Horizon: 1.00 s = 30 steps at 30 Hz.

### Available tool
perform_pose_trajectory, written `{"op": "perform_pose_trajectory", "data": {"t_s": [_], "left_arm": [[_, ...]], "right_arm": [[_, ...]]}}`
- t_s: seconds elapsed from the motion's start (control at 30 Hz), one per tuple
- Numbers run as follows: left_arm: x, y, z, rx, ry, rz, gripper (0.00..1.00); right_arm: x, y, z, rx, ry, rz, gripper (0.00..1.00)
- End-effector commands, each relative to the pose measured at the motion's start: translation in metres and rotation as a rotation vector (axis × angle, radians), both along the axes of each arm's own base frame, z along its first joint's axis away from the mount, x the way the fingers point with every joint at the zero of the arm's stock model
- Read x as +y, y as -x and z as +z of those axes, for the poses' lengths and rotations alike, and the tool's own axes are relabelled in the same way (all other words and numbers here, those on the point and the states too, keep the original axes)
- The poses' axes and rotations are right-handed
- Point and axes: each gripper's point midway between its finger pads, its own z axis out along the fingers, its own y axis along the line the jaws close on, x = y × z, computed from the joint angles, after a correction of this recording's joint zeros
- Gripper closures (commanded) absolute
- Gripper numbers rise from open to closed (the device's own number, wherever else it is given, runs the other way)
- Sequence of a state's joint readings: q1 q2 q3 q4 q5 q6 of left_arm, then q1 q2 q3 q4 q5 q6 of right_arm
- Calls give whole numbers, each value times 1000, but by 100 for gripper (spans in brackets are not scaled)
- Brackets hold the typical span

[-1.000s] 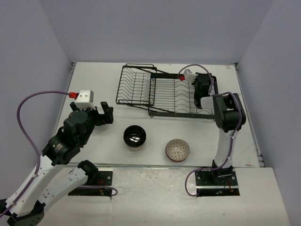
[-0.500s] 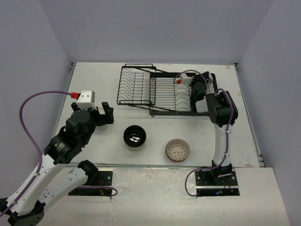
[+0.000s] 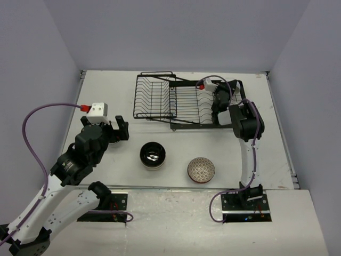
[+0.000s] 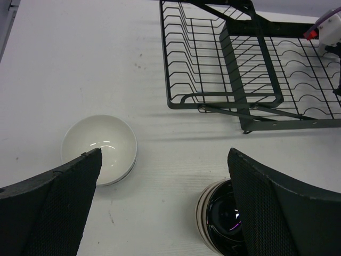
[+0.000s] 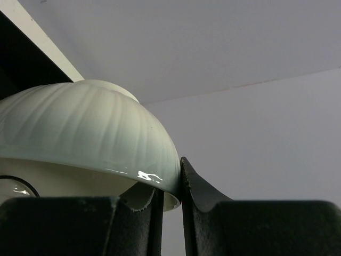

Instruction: Unload the bowls from the dish rack

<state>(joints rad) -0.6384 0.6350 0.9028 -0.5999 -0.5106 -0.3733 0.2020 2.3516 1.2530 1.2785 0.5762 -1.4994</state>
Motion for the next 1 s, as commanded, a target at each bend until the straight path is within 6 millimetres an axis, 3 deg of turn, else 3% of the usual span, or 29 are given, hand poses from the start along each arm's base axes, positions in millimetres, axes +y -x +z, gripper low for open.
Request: {"op": "perform_pose_trajectory", "data": {"t_s": [0.0, 0.4, 0.57, 0.9, 0.97], "left_arm": [[1, -4, 7, -38, 0, 14, 0], [1, -4, 7, -40, 4, 13, 0], [0, -4, 6, -38, 2, 13, 0], [0, -7, 5, -26, -4, 19, 0], [-2, -7, 5, -22, -5, 13, 0]], "right_arm": [[-15, 31, 104, -484, -177, -48, 100], [-35, 49, 143, -618, -301, -172, 100], [-38, 53, 149, -645, -349, -180, 100], [-34, 45, 129, -547, -507, -141, 100], [-35, 49, 139, -555, -576, -144, 100]]}}
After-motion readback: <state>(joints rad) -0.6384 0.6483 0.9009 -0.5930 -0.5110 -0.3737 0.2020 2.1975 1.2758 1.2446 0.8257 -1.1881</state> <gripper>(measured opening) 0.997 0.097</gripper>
